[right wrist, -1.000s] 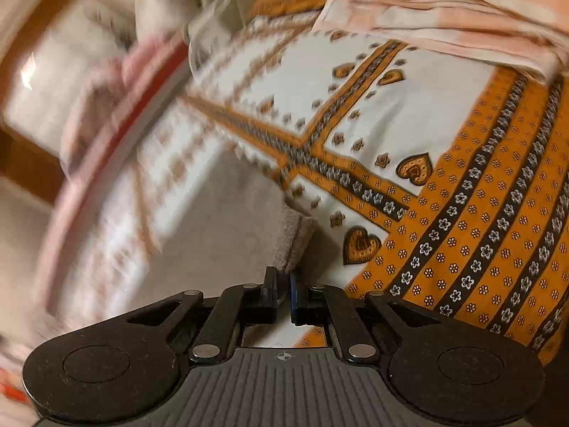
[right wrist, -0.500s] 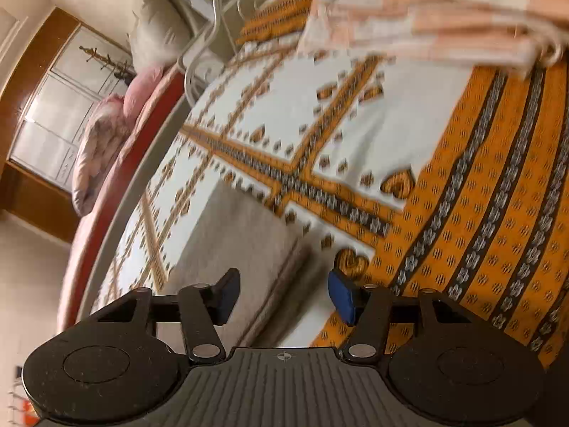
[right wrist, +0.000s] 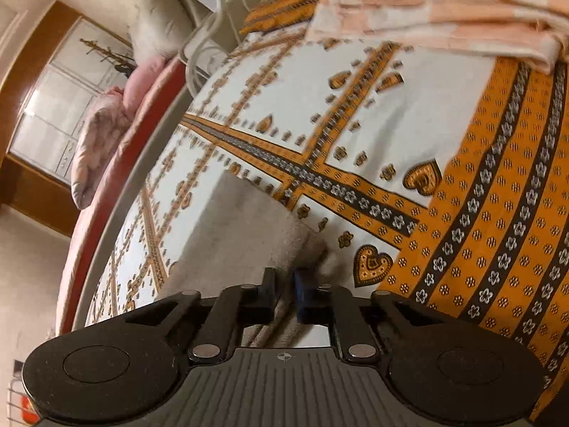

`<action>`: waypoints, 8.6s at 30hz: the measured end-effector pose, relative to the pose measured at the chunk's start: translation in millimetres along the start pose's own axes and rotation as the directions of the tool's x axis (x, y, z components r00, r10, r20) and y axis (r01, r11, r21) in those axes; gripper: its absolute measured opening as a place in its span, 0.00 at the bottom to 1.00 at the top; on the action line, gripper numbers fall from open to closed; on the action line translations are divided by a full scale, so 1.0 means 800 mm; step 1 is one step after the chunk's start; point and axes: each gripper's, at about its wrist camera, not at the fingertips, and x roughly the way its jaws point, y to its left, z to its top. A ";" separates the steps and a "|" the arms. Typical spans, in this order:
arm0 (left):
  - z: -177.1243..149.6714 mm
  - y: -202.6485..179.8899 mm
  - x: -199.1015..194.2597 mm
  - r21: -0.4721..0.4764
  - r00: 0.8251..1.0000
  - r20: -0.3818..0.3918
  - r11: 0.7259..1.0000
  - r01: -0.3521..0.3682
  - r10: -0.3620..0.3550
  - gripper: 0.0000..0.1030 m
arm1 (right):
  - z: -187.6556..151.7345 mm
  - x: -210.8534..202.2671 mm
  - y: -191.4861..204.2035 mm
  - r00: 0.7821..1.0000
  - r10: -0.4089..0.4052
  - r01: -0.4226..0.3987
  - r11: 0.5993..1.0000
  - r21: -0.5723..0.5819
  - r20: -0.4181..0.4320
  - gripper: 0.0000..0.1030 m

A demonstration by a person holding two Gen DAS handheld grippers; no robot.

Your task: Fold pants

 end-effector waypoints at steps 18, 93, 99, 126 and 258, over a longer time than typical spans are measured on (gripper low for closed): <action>0.000 -0.001 0.001 0.010 1.000 -0.001 1.000 0.003 -0.003 0.94 | -0.005 -0.033 -0.025 0.999 0.035 -0.036 0.994 0.106 0.015 0.27; -0.016 0.044 -0.044 -0.036 0.996 0.082 0.999 -0.034 0.036 0.91 | -0.227 0.053 0.173 0.924 0.149 -0.229 0.954 -0.196 -0.352 0.03; 0.018 0.067 -0.030 -0.144 0.989 0.137 0.989 -0.031 0.051 0.87 | -0.238 0.079 0.290 0.872 0.296 -0.445 0.809 -0.382 -0.390 0.03; 0.052 0.146 0.055 -0.238 0.975 0.097 0.946 0.219 -0.202 0.44 | -0.407 0.307 0.528 0.740 0.016 -0.666 0.158 -0.729 -0.672 0.13; -0.018 -0.491 -0.026 0.132 0.978 0.083 0.975 0.179 -0.191 0.94 | 0.001 -0.005 0.028 0.999 0.044 -0.047 0.991 -0.126 -0.025 0.15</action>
